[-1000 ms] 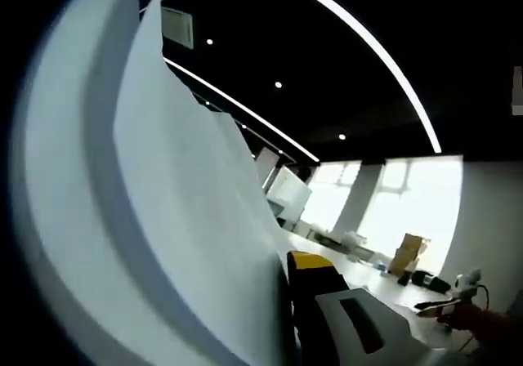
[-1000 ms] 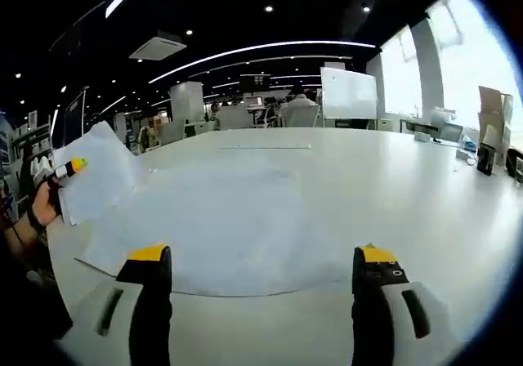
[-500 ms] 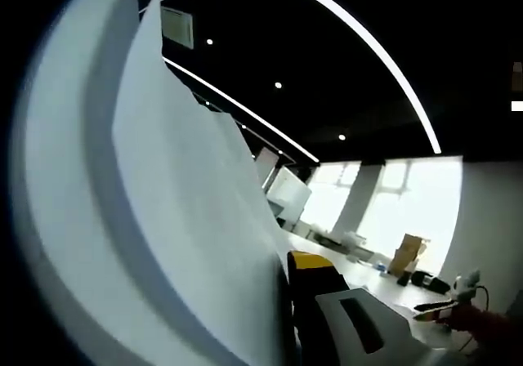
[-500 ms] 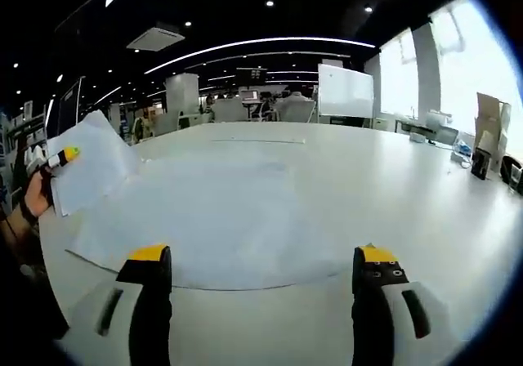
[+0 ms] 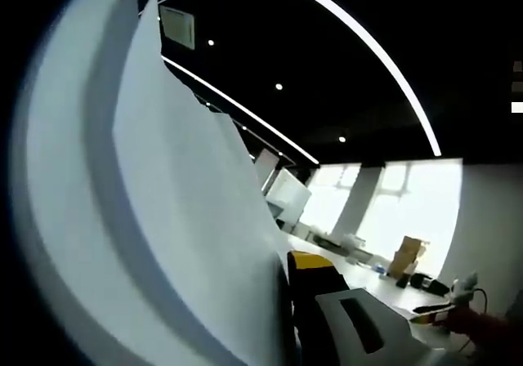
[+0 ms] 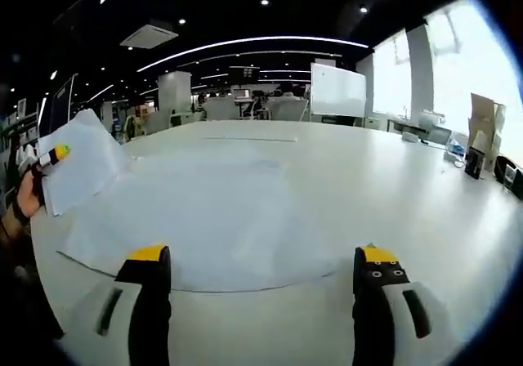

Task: Organize the stack of printing papers by aligning and flattening the scattered papers on the table

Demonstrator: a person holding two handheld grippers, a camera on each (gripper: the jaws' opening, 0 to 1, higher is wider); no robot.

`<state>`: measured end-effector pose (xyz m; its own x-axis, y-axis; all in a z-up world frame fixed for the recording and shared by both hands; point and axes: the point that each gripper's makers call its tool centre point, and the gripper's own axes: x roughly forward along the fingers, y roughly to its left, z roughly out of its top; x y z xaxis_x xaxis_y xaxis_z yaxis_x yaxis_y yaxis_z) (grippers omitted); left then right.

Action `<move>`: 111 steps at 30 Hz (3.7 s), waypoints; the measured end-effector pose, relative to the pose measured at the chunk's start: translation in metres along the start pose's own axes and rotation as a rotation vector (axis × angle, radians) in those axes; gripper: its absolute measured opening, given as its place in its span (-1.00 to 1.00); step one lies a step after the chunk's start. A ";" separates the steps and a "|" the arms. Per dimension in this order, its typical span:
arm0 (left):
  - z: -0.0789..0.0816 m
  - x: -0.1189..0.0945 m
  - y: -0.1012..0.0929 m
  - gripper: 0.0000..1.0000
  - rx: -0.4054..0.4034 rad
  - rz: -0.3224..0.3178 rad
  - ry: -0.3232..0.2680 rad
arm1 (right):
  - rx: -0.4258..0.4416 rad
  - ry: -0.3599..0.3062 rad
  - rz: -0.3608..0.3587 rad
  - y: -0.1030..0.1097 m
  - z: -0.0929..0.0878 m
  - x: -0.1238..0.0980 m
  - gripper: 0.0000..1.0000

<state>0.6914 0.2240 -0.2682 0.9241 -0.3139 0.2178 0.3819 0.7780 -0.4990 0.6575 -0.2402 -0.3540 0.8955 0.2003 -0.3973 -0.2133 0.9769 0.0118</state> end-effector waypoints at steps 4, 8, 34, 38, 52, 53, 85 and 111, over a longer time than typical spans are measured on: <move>0.000 0.000 0.000 -0.78 0.000 0.000 0.000 | -0.008 0.011 -0.002 0.000 -0.002 0.002 0.76; 0.000 0.000 0.000 -0.78 0.000 -0.001 0.000 | -0.009 0.016 -0.003 0.000 -0.002 0.003 0.75; 0.000 -0.001 -0.002 -0.78 -0.012 -0.007 0.000 | -0.023 -0.002 0.027 0.010 -0.002 0.001 0.54; 0.000 -0.001 -0.002 -0.78 -0.013 -0.008 0.001 | -0.024 -0.005 0.029 0.011 -0.003 0.001 0.52; 0.000 -0.001 -0.001 -0.77 -0.015 -0.007 -0.002 | -0.043 -0.003 0.090 0.020 0.000 0.010 0.04; 0.000 -0.001 -0.001 -0.77 -0.014 -0.007 -0.002 | -0.045 -0.005 0.093 0.020 0.000 0.010 0.02; -0.001 0.000 -0.002 -0.77 -0.012 -0.006 0.002 | -0.064 -0.017 0.184 0.037 0.003 0.014 -0.85; -0.001 0.000 -0.001 -0.76 -0.012 -0.007 0.004 | -0.109 -0.062 0.157 0.039 0.008 0.006 -1.00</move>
<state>0.6915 0.2224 -0.2686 0.9214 -0.3214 0.2182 0.3885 0.7692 -0.5073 0.6576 -0.2008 -0.3484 0.8699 0.3567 -0.3407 -0.3898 0.9203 -0.0318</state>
